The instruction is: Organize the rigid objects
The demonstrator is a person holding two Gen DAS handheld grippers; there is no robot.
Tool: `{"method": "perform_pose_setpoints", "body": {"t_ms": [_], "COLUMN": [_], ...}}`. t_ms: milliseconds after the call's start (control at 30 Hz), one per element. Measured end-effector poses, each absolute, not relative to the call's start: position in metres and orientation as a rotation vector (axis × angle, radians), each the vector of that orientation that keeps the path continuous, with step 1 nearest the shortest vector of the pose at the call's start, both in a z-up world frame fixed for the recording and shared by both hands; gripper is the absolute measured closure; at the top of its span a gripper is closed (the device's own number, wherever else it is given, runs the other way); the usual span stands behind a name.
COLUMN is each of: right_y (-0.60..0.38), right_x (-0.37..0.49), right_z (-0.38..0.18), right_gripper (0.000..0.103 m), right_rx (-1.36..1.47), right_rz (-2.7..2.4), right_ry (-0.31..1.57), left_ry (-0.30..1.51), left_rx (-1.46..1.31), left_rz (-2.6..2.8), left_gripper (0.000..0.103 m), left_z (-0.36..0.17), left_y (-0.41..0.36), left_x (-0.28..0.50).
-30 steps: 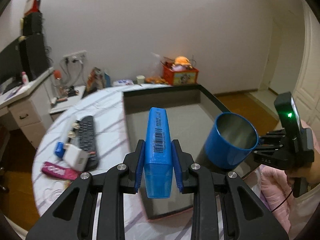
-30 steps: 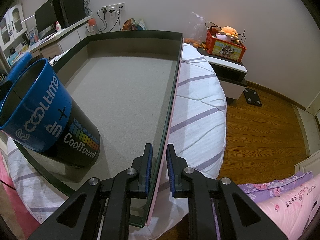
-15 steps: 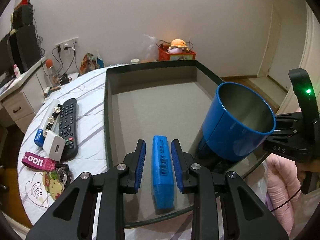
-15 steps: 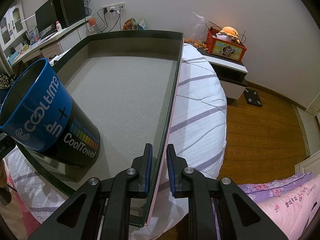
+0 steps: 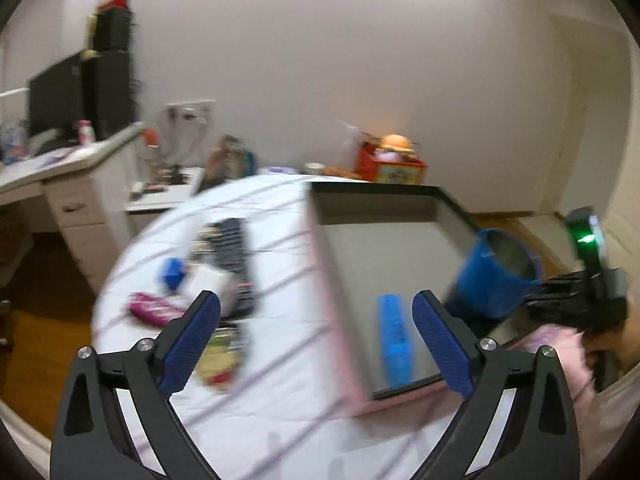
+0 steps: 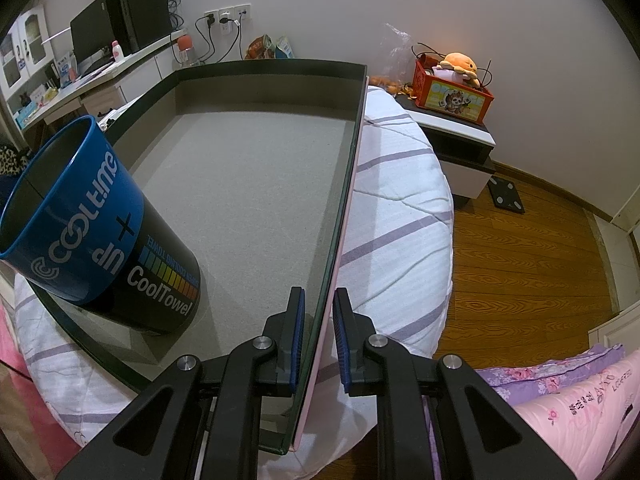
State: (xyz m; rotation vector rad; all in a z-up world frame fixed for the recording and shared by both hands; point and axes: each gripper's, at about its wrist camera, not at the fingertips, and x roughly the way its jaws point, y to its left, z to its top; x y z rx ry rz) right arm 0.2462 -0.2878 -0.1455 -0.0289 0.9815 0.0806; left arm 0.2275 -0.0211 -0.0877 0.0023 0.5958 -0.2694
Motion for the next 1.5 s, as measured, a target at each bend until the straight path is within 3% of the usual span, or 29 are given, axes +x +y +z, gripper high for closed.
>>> {"method": "perform_pose_setpoints", "body": {"t_ms": [233,733,867,967,1067,1500], "right_y": [-0.288,-0.291,-0.289,-0.289,-0.291,-0.289], "right_x": [0.247,0.243,0.244,0.245,0.243,0.245], "right_z": [-0.146,-0.148,-0.147,-0.147,-0.147,-0.146], "right_gripper": [0.087,0.087,0.087,0.087,0.087,0.087], "right_rx": [-0.029,-0.029,-0.029,-0.029,-0.028,-0.03], "right_rz": [0.081,0.08,0.08,0.08,0.08,0.079], "right_ry": [0.984,0.993,0.994,0.994,0.994,0.996], "left_ry": [0.691,0.786,0.828,0.841,0.835,0.769], "left_rx": [0.0,0.02,0.021,0.041,0.008,-0.068], "left_rz": [-0.108,-0.074,-0.104,-0.1,-0.11,-0.167], "left_gripper": [0.004,0.005,0.024,0.028,0.048,0.049], "left_z": [-0.126,-0.164,-0.172,-0.177,-0.176,-0.145], "left_y": [0.028,0.014,0.007,0.003,0.008,0.021], "left_x": [0.235,0.28,0.289,0.292,0.291,0.264]}}
